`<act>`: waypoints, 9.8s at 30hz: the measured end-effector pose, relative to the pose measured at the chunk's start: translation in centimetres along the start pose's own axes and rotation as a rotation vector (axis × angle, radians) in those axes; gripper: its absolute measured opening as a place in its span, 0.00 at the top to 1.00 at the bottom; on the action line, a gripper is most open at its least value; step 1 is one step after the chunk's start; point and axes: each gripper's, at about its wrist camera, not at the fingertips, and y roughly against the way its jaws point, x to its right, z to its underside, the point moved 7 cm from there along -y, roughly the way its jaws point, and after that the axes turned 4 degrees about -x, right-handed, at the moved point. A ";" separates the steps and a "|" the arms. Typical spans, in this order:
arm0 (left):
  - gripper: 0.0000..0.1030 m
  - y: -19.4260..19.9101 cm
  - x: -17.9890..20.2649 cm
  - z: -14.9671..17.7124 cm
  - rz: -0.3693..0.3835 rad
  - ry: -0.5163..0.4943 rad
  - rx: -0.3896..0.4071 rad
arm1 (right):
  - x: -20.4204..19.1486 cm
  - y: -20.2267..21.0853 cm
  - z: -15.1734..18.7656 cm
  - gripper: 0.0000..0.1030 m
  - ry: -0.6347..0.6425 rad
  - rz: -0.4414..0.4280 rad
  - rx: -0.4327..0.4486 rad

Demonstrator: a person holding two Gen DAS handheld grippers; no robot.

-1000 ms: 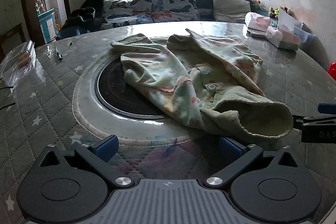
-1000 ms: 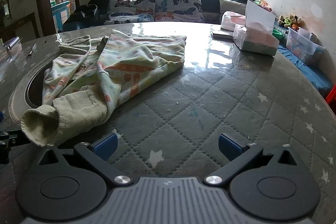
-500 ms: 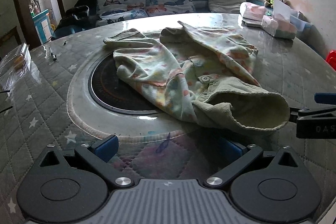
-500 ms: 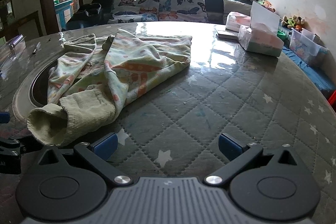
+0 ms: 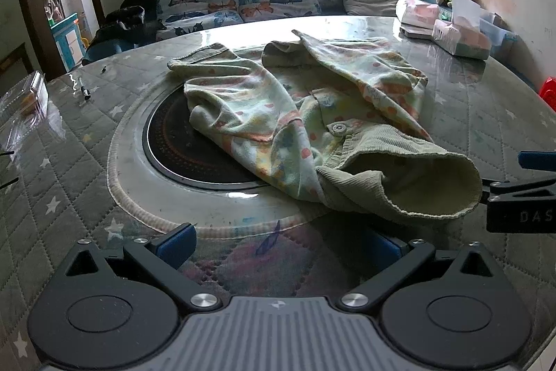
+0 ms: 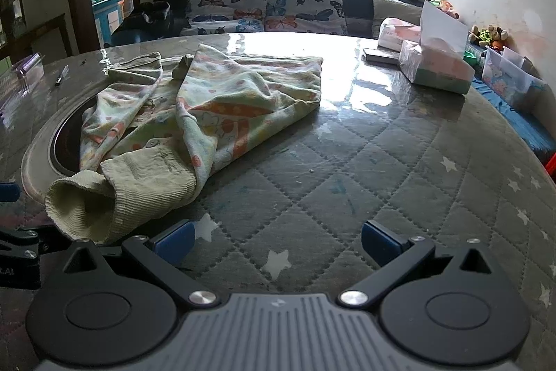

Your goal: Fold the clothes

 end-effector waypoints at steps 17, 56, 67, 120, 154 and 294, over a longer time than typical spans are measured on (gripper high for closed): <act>0.00 -0.5 -0.5 -0.8 -0.009 0.003 -0.008 | -0.3 -0.8 -0.6 0.00 0.008 -0.005 -0.013; 0.04 -1.5 -2.1 -9.6 -0.036 -0.078 0.134 | -0.6 -0.3 -9.8 0.00 0.126 -0.043 0.126; 0.46 -7.1 -0.3 -11.9 0.025 -0.107 0.070 | -1.2 -4.2 -12.6 0.06 0.157 -0.070 0.090; 0.97 -6.8 -5.1 -9.5 -0.041 -0.015 0.037 | -2.8 -12.2 -20.4 0.54 0.197 -0.153 0.084; 0.93 -10.7 -2.2 -12.6 -0.088 -0.055 -0.011 | 8.7 -2.2 -16.1 0.97 -0.066 0.028 0.251; 0.48 -6.5 -3.4 -12.5 -0.042 -0.053 0.149 | 11.3 -3.0 -6.8 0.22 -0.112 -0.010 0.094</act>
